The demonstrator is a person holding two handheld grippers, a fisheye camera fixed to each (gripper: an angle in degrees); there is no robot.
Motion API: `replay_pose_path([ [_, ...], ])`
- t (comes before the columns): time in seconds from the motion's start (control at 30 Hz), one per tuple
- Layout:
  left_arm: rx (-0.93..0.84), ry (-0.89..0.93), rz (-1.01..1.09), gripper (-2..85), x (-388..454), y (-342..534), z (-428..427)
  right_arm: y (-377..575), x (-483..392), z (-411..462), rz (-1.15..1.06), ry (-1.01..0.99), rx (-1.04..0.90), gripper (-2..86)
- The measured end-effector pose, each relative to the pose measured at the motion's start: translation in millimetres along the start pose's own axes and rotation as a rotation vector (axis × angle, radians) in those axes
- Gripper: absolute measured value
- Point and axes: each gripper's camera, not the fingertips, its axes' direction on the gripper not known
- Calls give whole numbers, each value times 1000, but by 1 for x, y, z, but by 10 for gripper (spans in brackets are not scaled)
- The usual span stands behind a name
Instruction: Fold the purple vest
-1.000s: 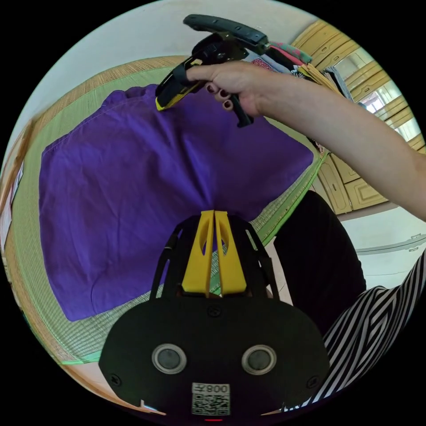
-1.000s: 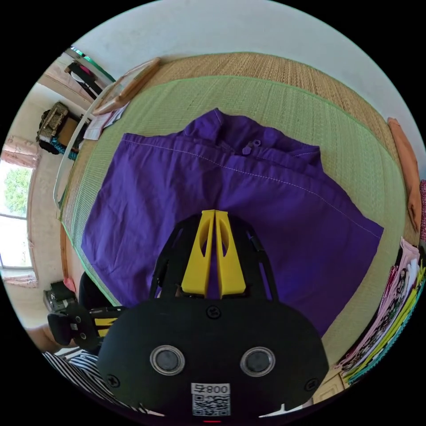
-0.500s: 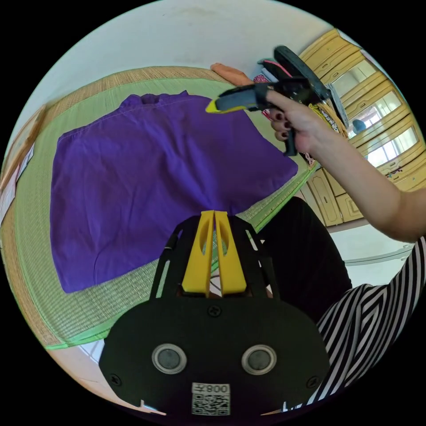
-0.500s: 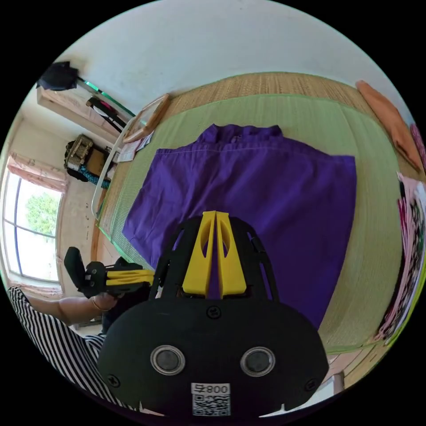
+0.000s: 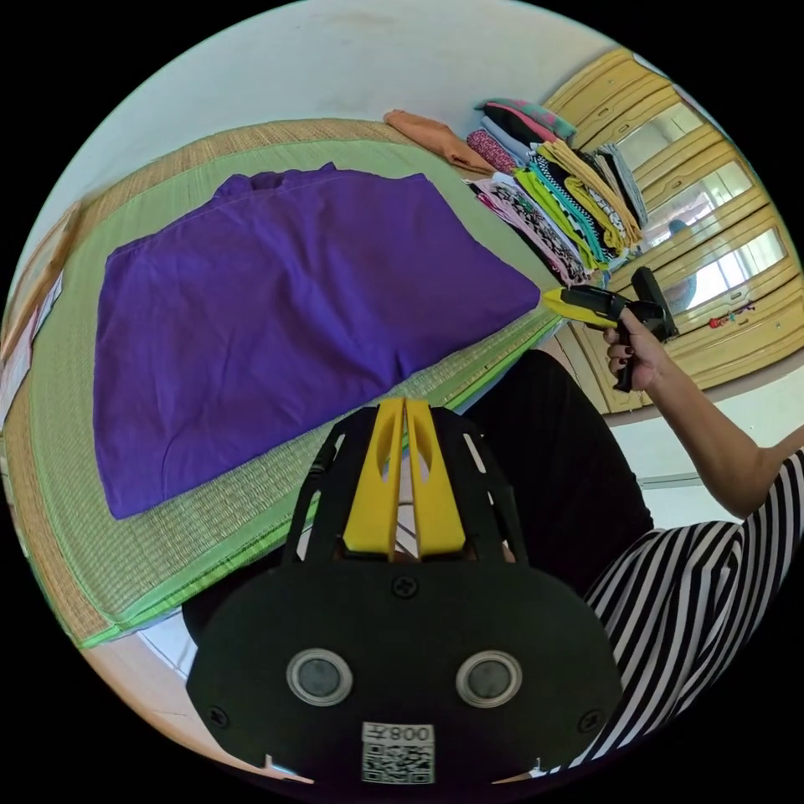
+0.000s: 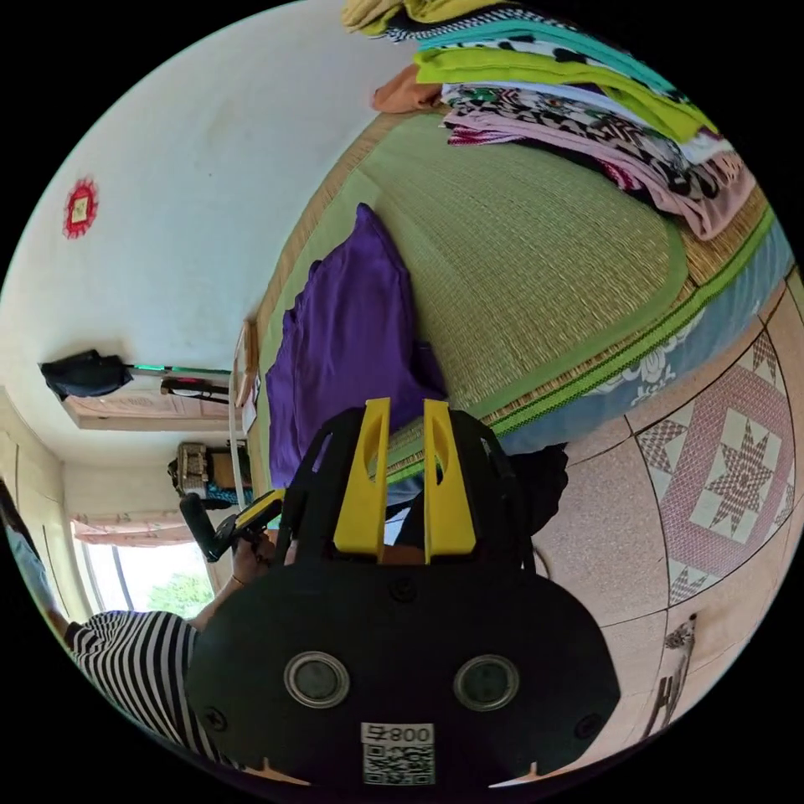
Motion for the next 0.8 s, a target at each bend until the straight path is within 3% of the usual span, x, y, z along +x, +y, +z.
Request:
replay_pose_path([
  [0.27, 2, -52, 13, 1, 8, -25, 9, 2, 75, 13, 68, -108, -13, 91],
  [0.53, -102, -28, -1, 1, -9, -30, 51, 9, 133, 13, 121, -173, 6, 77],
  [0.8, -90, -57, 22, 1, -16, -13, 48, 12, 169, 21, 152, -205, 18, 51],
])
